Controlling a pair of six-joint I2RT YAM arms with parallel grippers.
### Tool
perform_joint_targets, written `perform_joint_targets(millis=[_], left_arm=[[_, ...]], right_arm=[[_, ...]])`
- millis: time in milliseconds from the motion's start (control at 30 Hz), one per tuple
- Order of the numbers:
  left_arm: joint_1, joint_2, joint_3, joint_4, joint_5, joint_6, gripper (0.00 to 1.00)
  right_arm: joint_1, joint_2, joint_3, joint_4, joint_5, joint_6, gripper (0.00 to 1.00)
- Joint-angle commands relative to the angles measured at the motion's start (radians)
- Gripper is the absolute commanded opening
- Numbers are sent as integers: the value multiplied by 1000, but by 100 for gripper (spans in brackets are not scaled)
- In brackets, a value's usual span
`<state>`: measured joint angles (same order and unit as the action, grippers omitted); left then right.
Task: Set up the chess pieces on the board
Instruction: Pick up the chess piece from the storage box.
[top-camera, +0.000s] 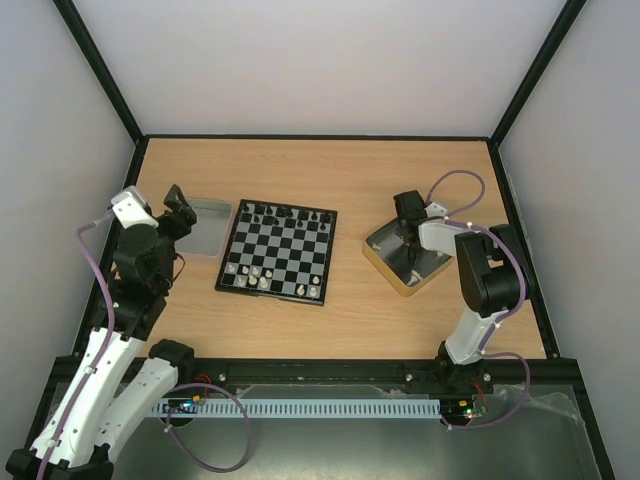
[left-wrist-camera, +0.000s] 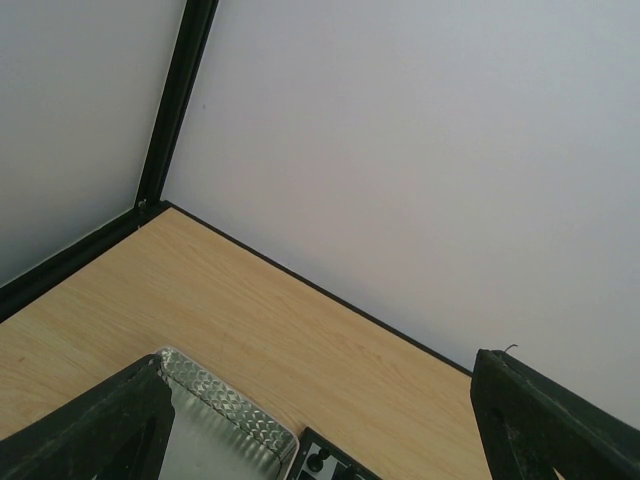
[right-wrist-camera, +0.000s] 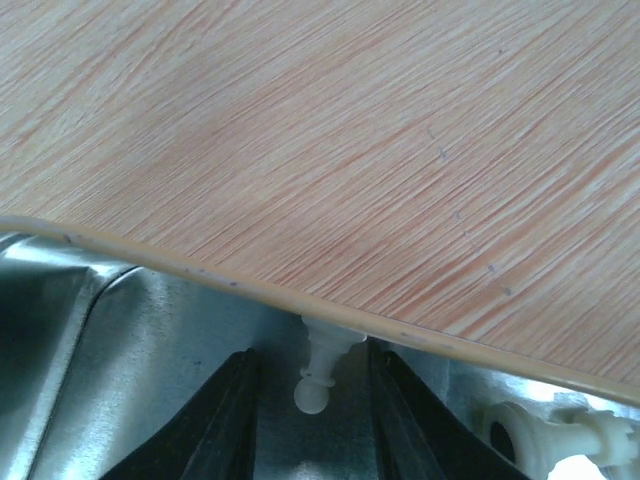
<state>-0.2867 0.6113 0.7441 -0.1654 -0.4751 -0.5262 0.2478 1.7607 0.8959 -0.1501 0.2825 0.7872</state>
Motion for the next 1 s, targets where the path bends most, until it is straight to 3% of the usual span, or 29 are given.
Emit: perform_joint_targets(millis=[0, 233, 367, 567, 700, 767, 900, 967], left_arm=[[5, 3, -13, 26, -7, 2, 83], [5, 2, -14, 26, -5, 0, 83], [6, 4, -13, 27, -1, 1, 83], [5, 12, -15, 38, 28, 0, 83], [4, 17, -19, 58, 83, 8, 83], [3, 22, -32, 104, 193, 37, 84], [-13, 65, -66, 292, 738, 118, 84], [-38, 108, -70, 348, 902, 108, 85]], right_arm=[[-8, 33, 14, 37, 82, 23, 26], [-7, 29, 11, 31, 77, 1, 3], [-6, -76, 1, -10, 14, -40, 2], [-7, -267, -6, -66, -284, -137, 2], [-1, -354, -21, -28, -611, -205, 2], [11, -387, -41, 43, -752, -229, 2], [61, -441, -87, 202, -991, -271, 2], [100, -457, -108, 284, -1084, -282, 2]])
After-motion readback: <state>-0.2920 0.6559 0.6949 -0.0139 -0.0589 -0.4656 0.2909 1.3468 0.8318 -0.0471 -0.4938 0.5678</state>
